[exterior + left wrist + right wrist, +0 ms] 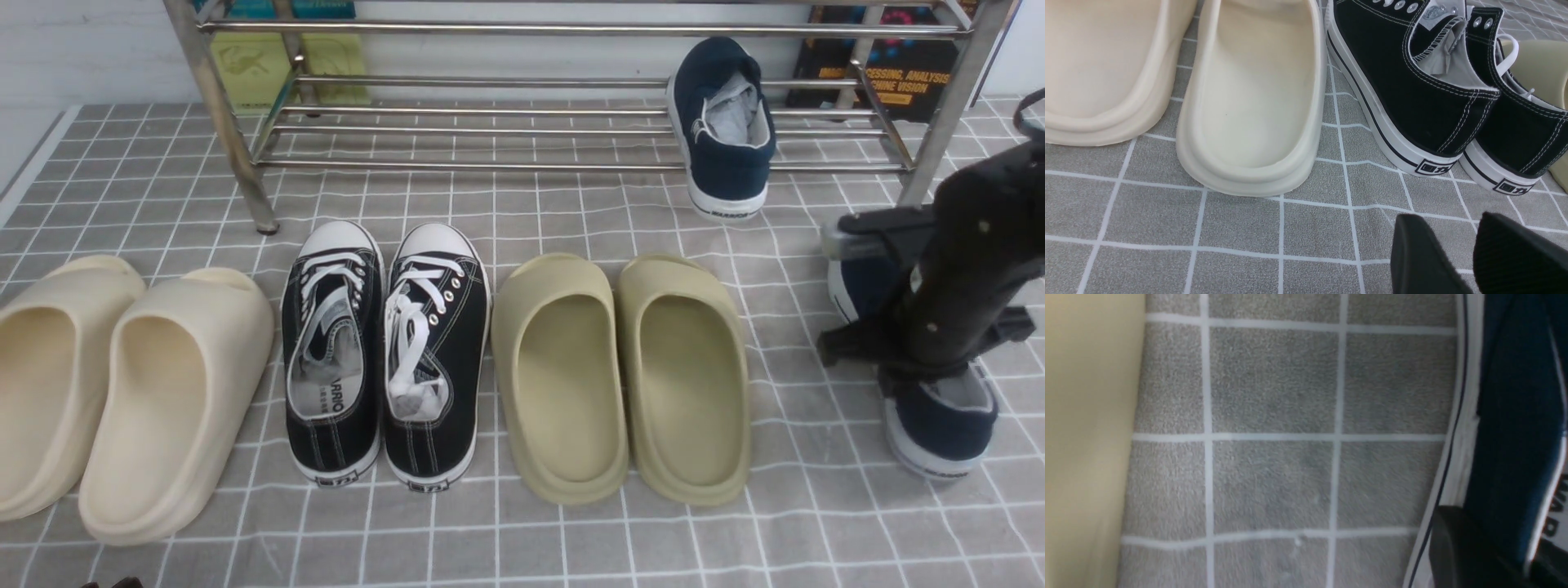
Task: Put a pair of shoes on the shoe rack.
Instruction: Use the right arm to grab the shoe closest to it
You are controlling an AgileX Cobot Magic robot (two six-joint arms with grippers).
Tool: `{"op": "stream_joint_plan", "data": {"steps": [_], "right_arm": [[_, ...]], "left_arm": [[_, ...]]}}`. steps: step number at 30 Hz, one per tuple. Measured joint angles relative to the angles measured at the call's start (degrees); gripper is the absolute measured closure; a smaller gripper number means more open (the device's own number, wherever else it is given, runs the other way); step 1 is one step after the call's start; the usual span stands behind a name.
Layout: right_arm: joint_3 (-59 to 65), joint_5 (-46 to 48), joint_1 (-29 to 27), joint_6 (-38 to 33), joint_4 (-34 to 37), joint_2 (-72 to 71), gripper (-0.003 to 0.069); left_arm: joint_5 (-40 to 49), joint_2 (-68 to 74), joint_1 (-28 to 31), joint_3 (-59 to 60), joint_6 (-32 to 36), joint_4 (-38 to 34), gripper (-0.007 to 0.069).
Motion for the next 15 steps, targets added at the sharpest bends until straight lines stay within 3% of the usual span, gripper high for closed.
{"op": "stream_joint_plan", "data": {"steps": [6, 15], "right_arm": [[-6.3, 10.7, 2.0, -2.3, 0.6, -5.3, 0.0637], [-20.7, 11.5, 2.2, -2.7, -0.9, -0.2, 0.0637]], "left_arm": [[0.0, 0.0, 0.0, 0.0, 0.0, 0.0, 0.0396], [0.0, 0.0, 0.0, 0.0, 0.0, 0.0, 0.0389]]}}
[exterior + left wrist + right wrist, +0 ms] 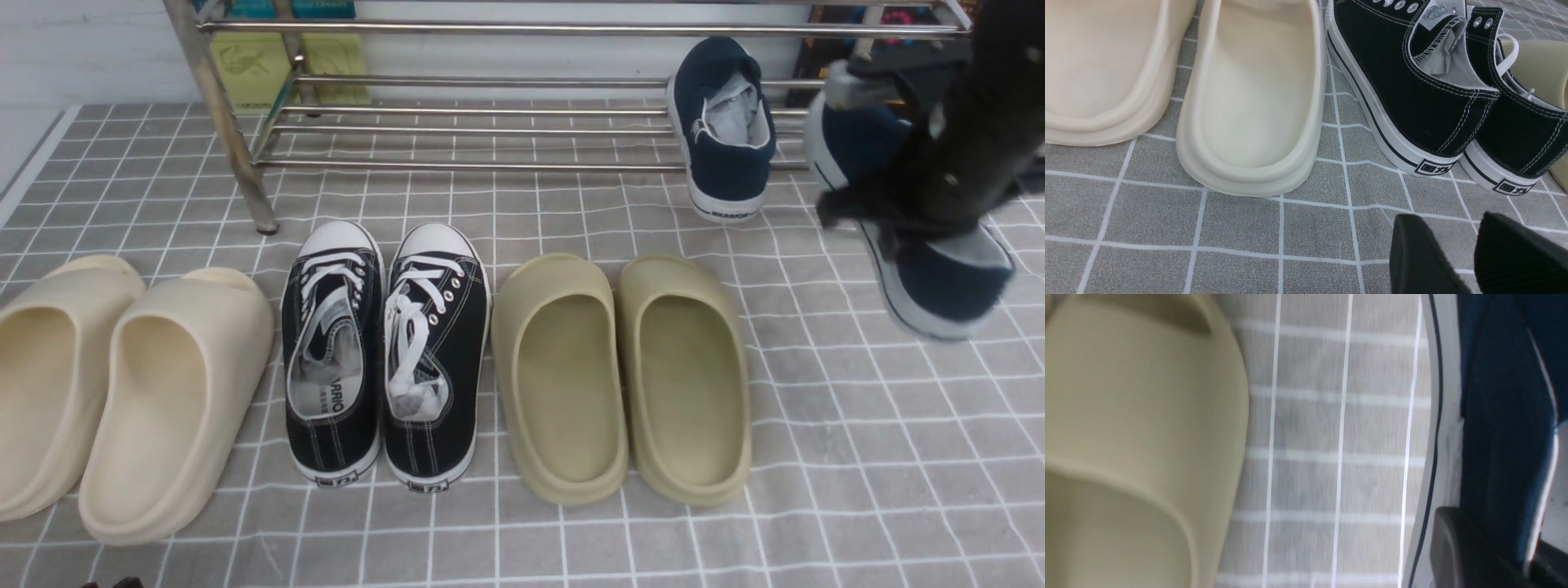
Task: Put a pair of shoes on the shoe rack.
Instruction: Use the right arm to grab the shoe closest to it
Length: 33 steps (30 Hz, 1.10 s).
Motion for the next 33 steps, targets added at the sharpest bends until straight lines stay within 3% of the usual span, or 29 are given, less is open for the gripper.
{"op": "stream_joint_plan", "data": {"steps": [12, 19, 22, 24, 25, 27, 30, 33], "right_arm": [[-32.5, 1.9, -2.8, 0.6, -2.3, 24.4, 0.0637], [-41.8, 3.7, -3.3, 0.1, -2.6, 31.3, 0.0627], [-42.5, 3.2, -3.3, 0.0, -2.6, 31.6, 0.0580], [-42.8, 2.7, -3.3, -0.1, -3.1, 31.7, 0.0464], [-42.8, 2.7, -3.3, -0.1, -3.0, 31.7, 0.0453], [-42.8, 2.9, -3.3, -0.9, -3.1, 31.6, 0.0314], [-42.8, 4.6, -3.3, -1.6, -3.1, 30.2, 0.0174], [-42.7, 6.6, -3.3, -1.9, -3.1, 25.9, 0.0089]], "left_arm": [[0.0, 0.0, 0.0, 0.0, 0.0, 0.0, 0.0386], [0.0, 0.0, 0.0, 0.0, 0.0, 0.0, 0.0386], [0.0, 0.0, 0.0, 0.0, 0.0, 0.0, 0.0386], [0.0, 0.0, 0.0, 0.0, 0.0, 0.0, 0.0386], [0.0, 0.0, 0.0, 0.0, 0.0, 0.0, 0.0386], [0.0, 0.0, 0.0, 0.0, 0.0, 0.0, 0.0386], [0.0, 0.0, 0.0, 0.0, 0.0, 0.0, 0.0386], [0.0, 0.0, 0.0, 0.0, 0.0, 0.0, 0.0386]]}}
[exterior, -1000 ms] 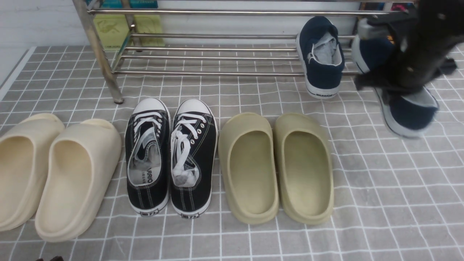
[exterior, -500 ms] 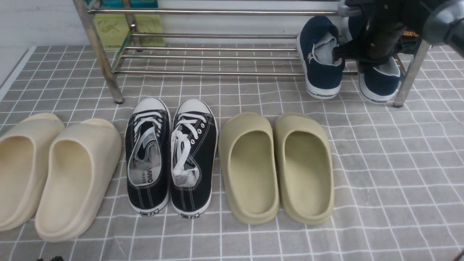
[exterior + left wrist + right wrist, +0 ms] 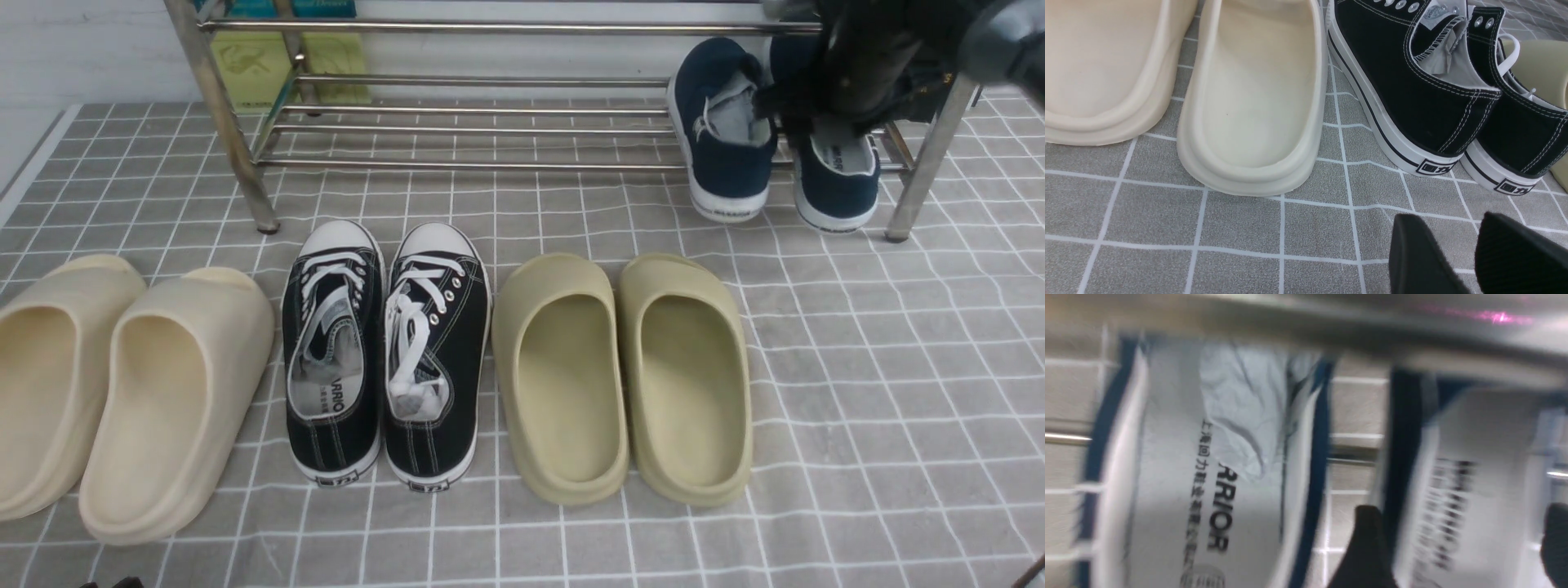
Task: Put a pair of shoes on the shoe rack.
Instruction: Use the right arm to grab the shoe closest to it
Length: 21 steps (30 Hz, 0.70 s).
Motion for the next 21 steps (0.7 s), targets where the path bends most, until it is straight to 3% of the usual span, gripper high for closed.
{"op": "stream_joint_plan", "data": {"steps": [3, 5, 8, 10, 11, 13, 21], "right_arm": [[0.6, 0.9, 0.1, -1.3, 0.0, -4.3, 0.0092], [2.8, 1.3, 0.4, -3.4, 0.0, -11.4, 0.0174], [6.7, 1.7, 0.6, -4.1, 0.0, -20.8, 0.0319], [10.3, 2.1, 0.6, -4.8, -0.5, -27.2, 0.0467], [10.3, 2.2, 0.6, -4.8, -0.7, -27.2, 0.0481], [17.8, 1.3, 0.6, -5.1, -1.8, -36.5, 0.0632], [47.1, -15.7, 0.6, -2.1, -2.1, -59.9, 0.0662]], "left_arm": [[0.0, 0.0, 0.0, 0.0, 0.0, 0.0, 0.0386], [0.0, 0.0, 0.0, 0.0, 0.0, 0.0, 0.0386], [0.0, 0.0, 0.0, 0.0, 0.0, 0.0, 0.0386], [0.0, 0.0, 0.0, 0.0, 0.0, 0.0, 0.0386], [0.0, 0.0, 0.0, 0.0, 0.0, 0.0, 0.0386], [0.0, 0.0, 0.0, 0.0, 0.0, 0.0, 0.0386], [0.0, 0.0, 0.0, 0.0, 0.0, 0.0, 0.0386]]}}
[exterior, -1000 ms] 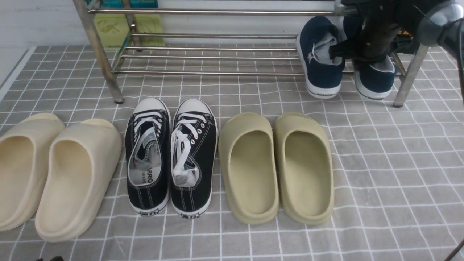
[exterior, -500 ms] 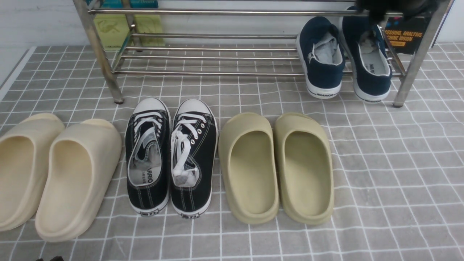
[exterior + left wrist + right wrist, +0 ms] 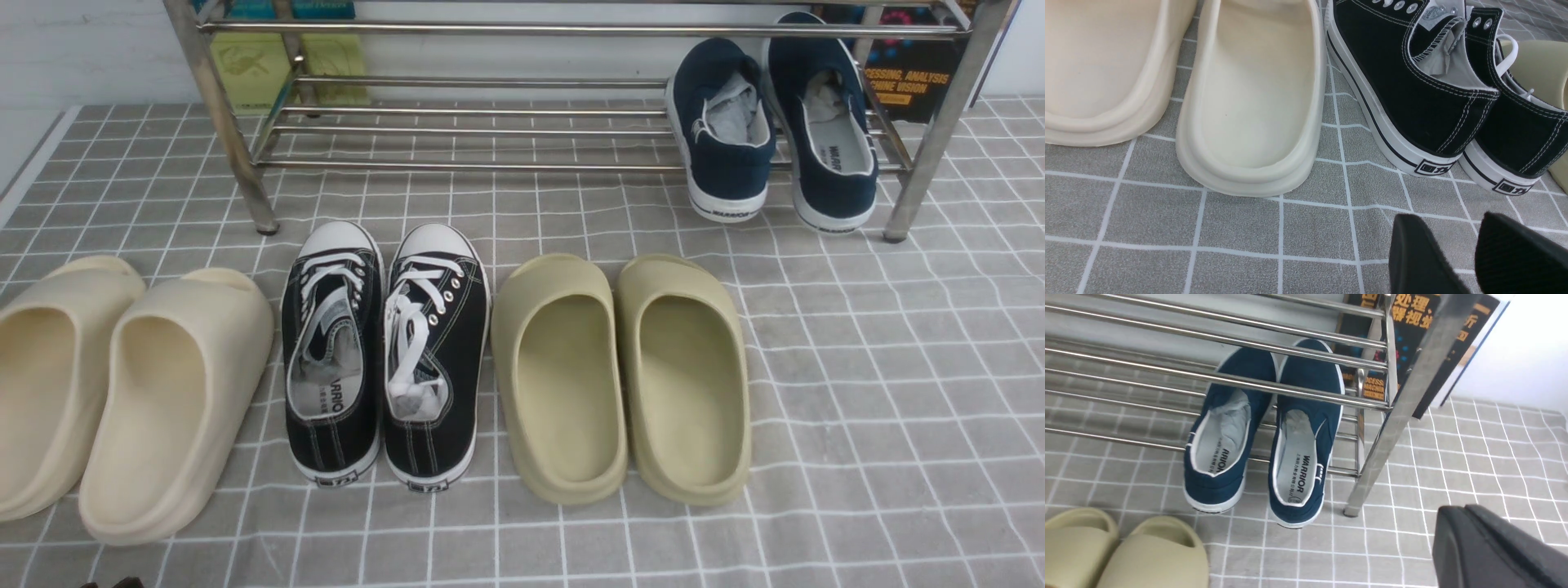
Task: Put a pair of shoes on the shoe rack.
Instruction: Use the right arm to grab the shoe closest to it
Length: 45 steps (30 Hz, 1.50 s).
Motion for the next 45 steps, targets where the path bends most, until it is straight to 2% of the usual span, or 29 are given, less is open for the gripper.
{"op": "stream_joint_plan", "data": {"steps": [2, 3, 4, 6, 9, 12, 17, 22, 28, 31, 38, 45], "right_arm": [[13.1, -8.2, 0.0, 2.7, -0.3, -7.8, 0.0662], [14.1, -8.9, 0.0, 3.1, -0.3, -8.8, 0.0662], [21.7, -12.5, 0.0, 4.7, -0.3, -11.4, 0.0662], [28.6, -15.1, 0.0, 6.6, 0.2, -12.5, 0.0662], [35.9, -15.0, 0.0, 7.8, 3.1, -7.6, 0.0662], [36.6, -14.0, 0.0, 5.5, 6.3, 1.4, 0.0662], [27.9, -11.2, 0.0, 0.3, 10.3, 19.1, 0.0662], [14.1, -13.3, -1.2, -0.4, 9.1, 33.6, 0.0662], [2.3, -11.8, -4.4, -0.4, 8.0, 43.5, 0.0662], [-5.6, -9.6, -5.1, -0.4, 9.8, 46.7, 0.0662], [-15.2, -5.6, -5.2, 0.5, 10.7, 47.3, 0.0660], [-16.3, -6.5, -5.5, 1.1, 11.0, 48.1, 0.0656]], "left_arm": [[0.0, 0.0, 0.0, 0.0, 0.0, 0.0, 0.0386], [0.0, 0.0, 0.0, 0.0, 0.0, 0.0, 0.0386], [0.0, 0.0, 0.0, 0.0, 0.0, 0.0, 0.0386], [0.0, 0.0, 0.0, 0.0, 0.0, 0.0, 0.0386], [0.0, 0.0, 0.0, 0.0, 0.0, 0.0, 0.0386], [0.0, 0.0, 0.0, 0.0, 0.0, 0.0, 0.0386], [0.0, 0.0, 0.0, 0.0, 0.0, 0.0, 0.0386], [0.0, 0.0, 0.0, 0.0, 0.0, 0.0, 0.0386], [0.0, 0.0, 0.0, 0.0, 0.0, 0.0, 0.0386], [0.0, 0.0, 0.0, 0.0, 0.0, 0.0, 0.0386], [0.0, 0.0, 0.0, 0.0, 0.0, 0.0, 0.0386], [0.0, 0.0, 0.0, 0.0, 0.0, 0.0, 0.0386]]}}
